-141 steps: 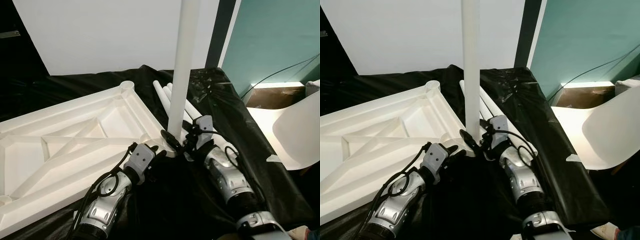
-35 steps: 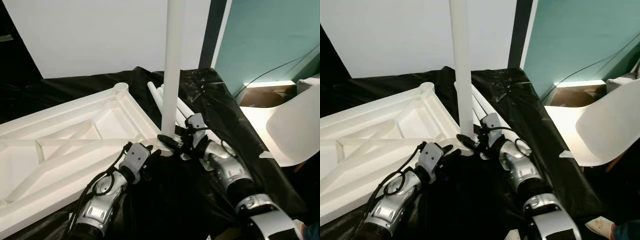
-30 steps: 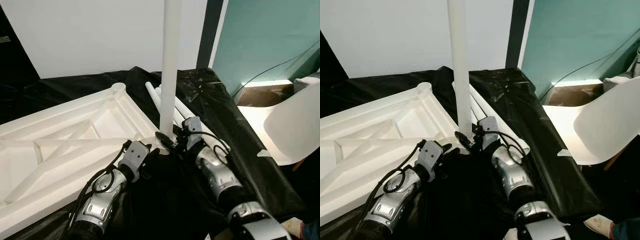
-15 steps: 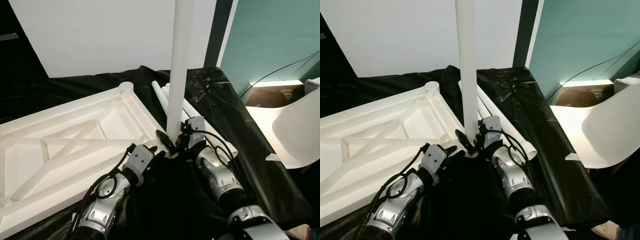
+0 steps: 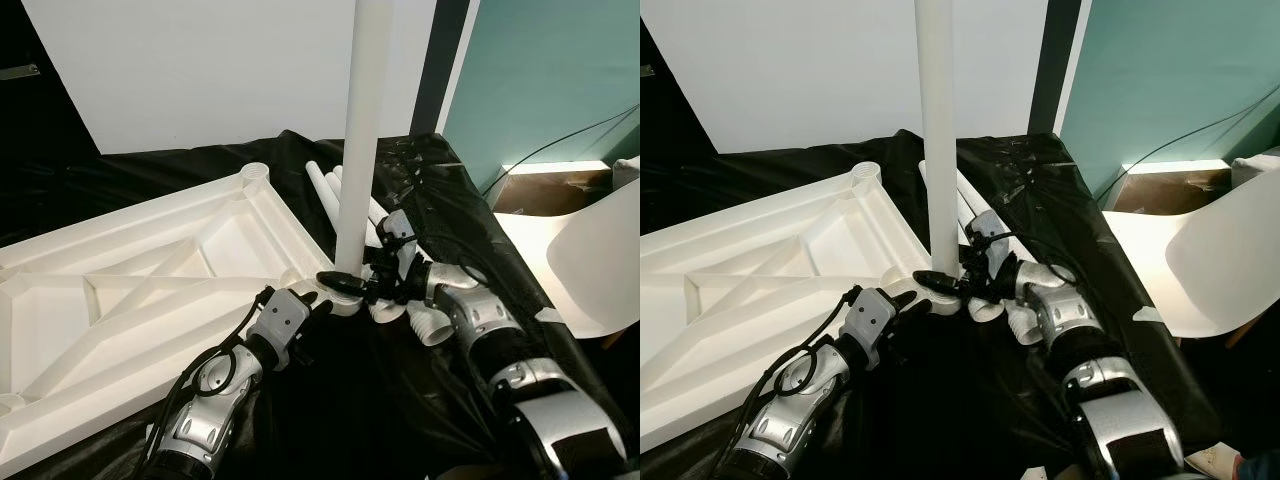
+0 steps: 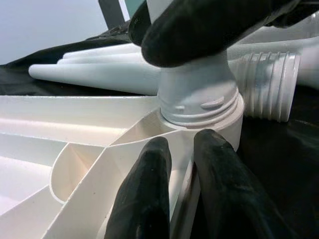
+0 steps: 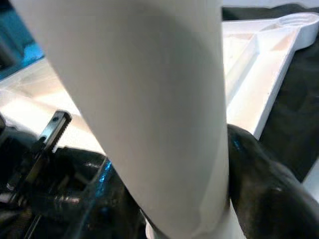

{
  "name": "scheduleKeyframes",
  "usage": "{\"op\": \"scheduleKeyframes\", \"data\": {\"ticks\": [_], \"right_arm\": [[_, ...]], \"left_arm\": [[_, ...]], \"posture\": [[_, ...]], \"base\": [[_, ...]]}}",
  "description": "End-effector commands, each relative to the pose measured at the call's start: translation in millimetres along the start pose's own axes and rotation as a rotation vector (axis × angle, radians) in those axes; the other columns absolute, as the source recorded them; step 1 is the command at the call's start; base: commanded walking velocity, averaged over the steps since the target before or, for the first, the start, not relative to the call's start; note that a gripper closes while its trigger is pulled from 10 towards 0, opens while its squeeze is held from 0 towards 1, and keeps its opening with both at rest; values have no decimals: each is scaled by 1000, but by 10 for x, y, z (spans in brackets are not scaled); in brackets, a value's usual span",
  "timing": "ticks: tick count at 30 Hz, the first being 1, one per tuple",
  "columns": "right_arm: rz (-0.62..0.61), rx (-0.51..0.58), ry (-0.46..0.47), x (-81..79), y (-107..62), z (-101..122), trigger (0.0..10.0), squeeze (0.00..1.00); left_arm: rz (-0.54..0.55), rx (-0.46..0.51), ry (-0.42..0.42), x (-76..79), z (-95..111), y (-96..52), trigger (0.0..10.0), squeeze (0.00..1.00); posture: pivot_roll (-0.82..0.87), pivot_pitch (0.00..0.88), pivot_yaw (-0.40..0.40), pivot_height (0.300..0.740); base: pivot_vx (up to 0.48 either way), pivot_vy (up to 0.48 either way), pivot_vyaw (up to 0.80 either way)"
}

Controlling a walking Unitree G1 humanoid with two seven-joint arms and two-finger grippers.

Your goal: Building children table

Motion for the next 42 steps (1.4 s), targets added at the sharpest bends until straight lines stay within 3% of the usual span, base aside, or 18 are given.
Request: {"op": "scheduleKeyframes", "data": {"ticks": [1, 9, 13, 16, 19, 22, 29, 35, 36, 37, 42], "right_arm": [[66, -14, 2, -24, 18, 15, 0, 0], [62, -37, -2, 38, -14, 11, 0, 0], [-4, -15, 17, 20, 3, -57, 0, 0], [-243, 107, 33, -88, 44, -196, 0, 0], [-334, 156, 49, -132, 28, -238, 0, 0], [-581, 223, 58, -60, -91, -261, 0, 0], [-731, 283, 48, -70, -174, -214, 0, 0], [-742, 271, 52, -100, -207, -242, 0, 0], [-719, 259, 48, -147, -169, -251, 9490, 0], [-696, 262, 44, -165, -136, -233, 10000, 1000], [-531, 251, 37, -241, 5, -169, 10000, 1000]], "left_arm": [[-115, -140, -49, 244, -326, -59, 10000, 0], [-114, -139, -51, 249, -321, -62, 10000, 0], [-115, -138, -53, 255, -322, -62, 10000, 0], [-112, -137, -57, 268, -321, -57, 10000, 0], [-112, -136, -58, 274, -321, -56, 10000, 0], [-108, -138, -58, 270, -325, -62, 10000, 0], [-110, -141, -64, 281, -333, -75, 10000, 0], [-112, -143, -55, 259, -332, -81, 10000, 0], [-113, -145, -59, 266, -337, -86, 10000, 0], [-116, -145, -62, 279, -339, -85, 10000, 0], [-121, -146, -58, 275, -339, -81, 10000, 0]], "posture": [[163, 0, -24, 740], [159, 0, -21, 740], [158, 0, -22, 740], [162, 0, -27, 740], [162, 0, -28, 740], [172, 0, -35, 740], [165, 0, -25, 740], [166, 0, -24, 740], [163, 0, -20, 740], [163, 0, -20, 740], [154, 0, -13, 740]], "base": [[0, 0, 0], [0, 0, 0], [0, 0, 0], [0, 0, 0], [0, 0, 0], [0, 0, 0], [0, 0, 0], [0, 0, 0], [0, 0, 0], [0, 0, 0], [0, 0, 0]]}}
Point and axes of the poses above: a point about 5 cm out from each wrist's last joint towards the gripper, its own y axis pointing out of the wrist towards the gripper, its own z axis along the axis of the wrist's last joint, x = y × z, the point moved 3 cm from there along y, pointing out of the wrist towards the gripper, and after that the axes turned 1 degree about y, right-handed, at the moved point
